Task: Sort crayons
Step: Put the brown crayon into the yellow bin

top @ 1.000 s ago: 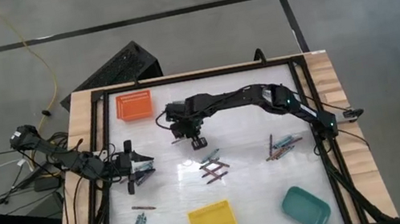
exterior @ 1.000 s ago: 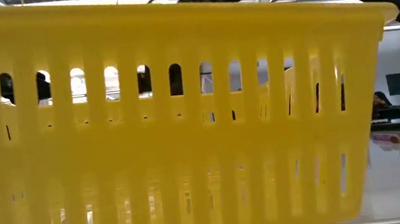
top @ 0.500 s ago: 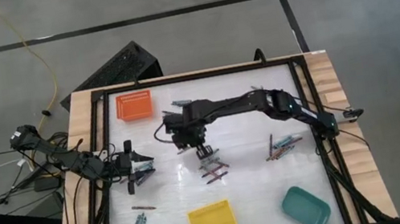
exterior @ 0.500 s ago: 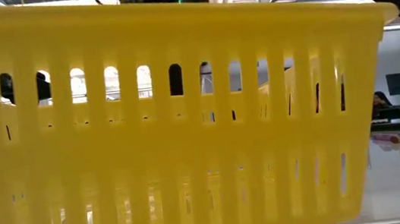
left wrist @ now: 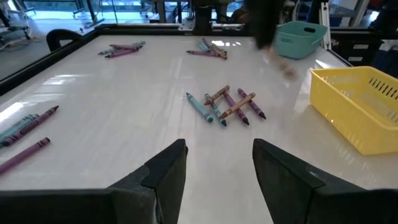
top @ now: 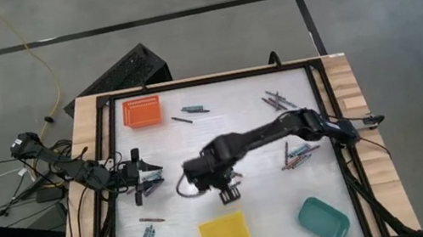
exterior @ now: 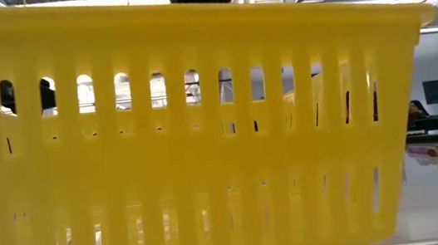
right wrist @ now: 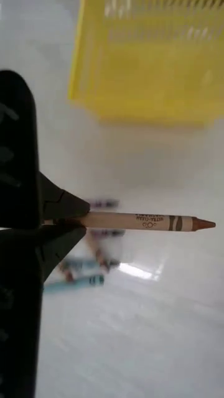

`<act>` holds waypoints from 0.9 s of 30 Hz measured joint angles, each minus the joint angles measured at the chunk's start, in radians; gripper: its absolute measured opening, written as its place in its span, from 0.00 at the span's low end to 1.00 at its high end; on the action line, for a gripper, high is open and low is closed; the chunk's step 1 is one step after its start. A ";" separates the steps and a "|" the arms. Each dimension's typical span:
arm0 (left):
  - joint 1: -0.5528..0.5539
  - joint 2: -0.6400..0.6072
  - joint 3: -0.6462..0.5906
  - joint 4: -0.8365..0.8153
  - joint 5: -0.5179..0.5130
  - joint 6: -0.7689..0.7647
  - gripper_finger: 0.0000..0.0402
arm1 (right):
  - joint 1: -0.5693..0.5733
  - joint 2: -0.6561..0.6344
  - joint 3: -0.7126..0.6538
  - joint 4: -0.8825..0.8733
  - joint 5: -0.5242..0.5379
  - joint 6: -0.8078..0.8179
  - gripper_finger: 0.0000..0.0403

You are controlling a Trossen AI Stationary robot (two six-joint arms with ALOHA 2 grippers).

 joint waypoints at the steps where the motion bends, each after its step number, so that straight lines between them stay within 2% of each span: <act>1: 0.000 0.000 0.000 0.000 0.000 0.000 0.43 | 0.023 -0.007 0.000 0.013 0.010 0.031 0.00; 8: 0.000 0.000 0.000 0.000 0.000 0.000 0.43 | 0.185 -0.015 0.001 0.164 0.027 0.188 0.00; 12: 0.000 0.000 0.000 0.000 0.000 0.000 0.43 | 0.258 -0.013 0.001 0.205 0.111 0.253 0.00; 17: 0.000 0.000 0.000 0.000 0.000 0.000 0.43 | 0.323 -0.008 -0.004 0.230 0.192 0.337 0.00; 27: 0.000 -0.001 0.000 0.000 -0.001 -0.053 0.43 | 0.377 0.039 -0.015 0.295 0.241 0.391 0.00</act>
